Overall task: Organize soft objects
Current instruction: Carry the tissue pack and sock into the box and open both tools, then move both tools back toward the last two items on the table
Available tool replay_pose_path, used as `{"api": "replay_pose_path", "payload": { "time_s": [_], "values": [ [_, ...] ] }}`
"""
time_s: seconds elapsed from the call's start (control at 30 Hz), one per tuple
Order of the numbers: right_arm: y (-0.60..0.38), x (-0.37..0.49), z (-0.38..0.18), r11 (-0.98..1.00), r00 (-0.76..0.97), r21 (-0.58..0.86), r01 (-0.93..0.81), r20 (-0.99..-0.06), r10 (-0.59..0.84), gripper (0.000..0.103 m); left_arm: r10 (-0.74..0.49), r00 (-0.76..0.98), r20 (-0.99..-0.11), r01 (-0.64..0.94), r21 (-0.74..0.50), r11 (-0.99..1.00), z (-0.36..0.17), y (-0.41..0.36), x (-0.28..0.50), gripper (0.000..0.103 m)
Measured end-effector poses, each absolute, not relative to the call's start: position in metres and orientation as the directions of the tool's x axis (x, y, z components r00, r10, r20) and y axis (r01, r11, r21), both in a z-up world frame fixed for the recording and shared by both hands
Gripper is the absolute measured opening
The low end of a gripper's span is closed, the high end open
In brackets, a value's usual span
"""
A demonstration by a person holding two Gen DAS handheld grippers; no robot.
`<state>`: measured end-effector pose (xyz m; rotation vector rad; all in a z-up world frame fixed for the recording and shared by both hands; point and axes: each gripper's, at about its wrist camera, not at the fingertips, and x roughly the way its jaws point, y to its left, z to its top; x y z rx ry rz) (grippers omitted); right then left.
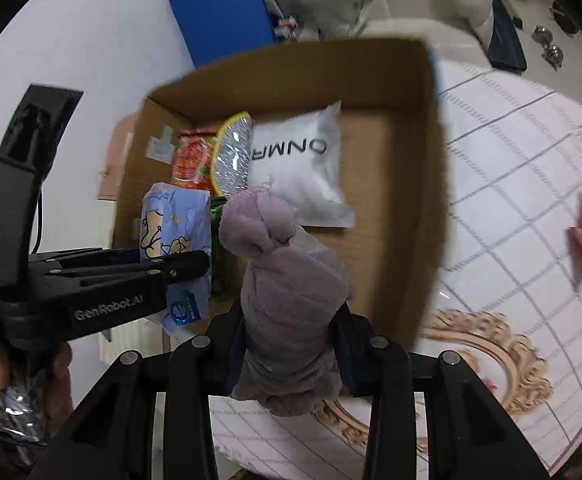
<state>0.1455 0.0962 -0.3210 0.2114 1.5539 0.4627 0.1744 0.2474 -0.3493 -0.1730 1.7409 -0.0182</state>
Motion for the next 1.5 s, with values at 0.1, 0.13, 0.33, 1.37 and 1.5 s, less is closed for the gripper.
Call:
{"api": "replay_pose_path", "payload": {
  "time_s": [0.1, 0.13, 0.33, 1.37, 1.5],
  "values": [
    [0.117, 0.156, -0.354, 0.903, -0.083, 0.404, -0.145, -0.914, 0.396, 0.04, -0.149, -0.205, -0.967, -0.096, -0.131, 0.987, -0.369, 0.254, 0.182, 0.034],
    [0.122, 0.158, -0.362, 0.905, -0.087, 0.401, -0.146, -0.916, 0.392, 0.04, -0.154, -0.218, -0.964, -0.085, -0.138, 0.987, -0.374, 0.254, 0.184, 0.034],
    [0.14, 0.163, -0.387, 0.912, -0.111, 0.377, -0.16, -0.925, 0.363, 0.04, -0.174, -0.287, -0.942, -0.048, -0.168, 0.985, -0.397, 0.249, 0.185, 0.041],
    [0.087, 0.109, -0.276, 0.987, 0.17, 0.102, -0.124, -0.978, 0.123, 0.103, 0.001, 0.192, -0.981, -0.137, -0.026, 0.99, -0.252, 0.267, 0.098, 0.101],
    [0.077, 0.094, -0.254, 0.985, 0.209, 0.116, -0.127, -0.968, 0.141, 0.103, 0.021, 0.242, -0.97, -0.146, -0.015, 0.989, -0.232, 0.258, 0.077, 0.103]
  ]
}}
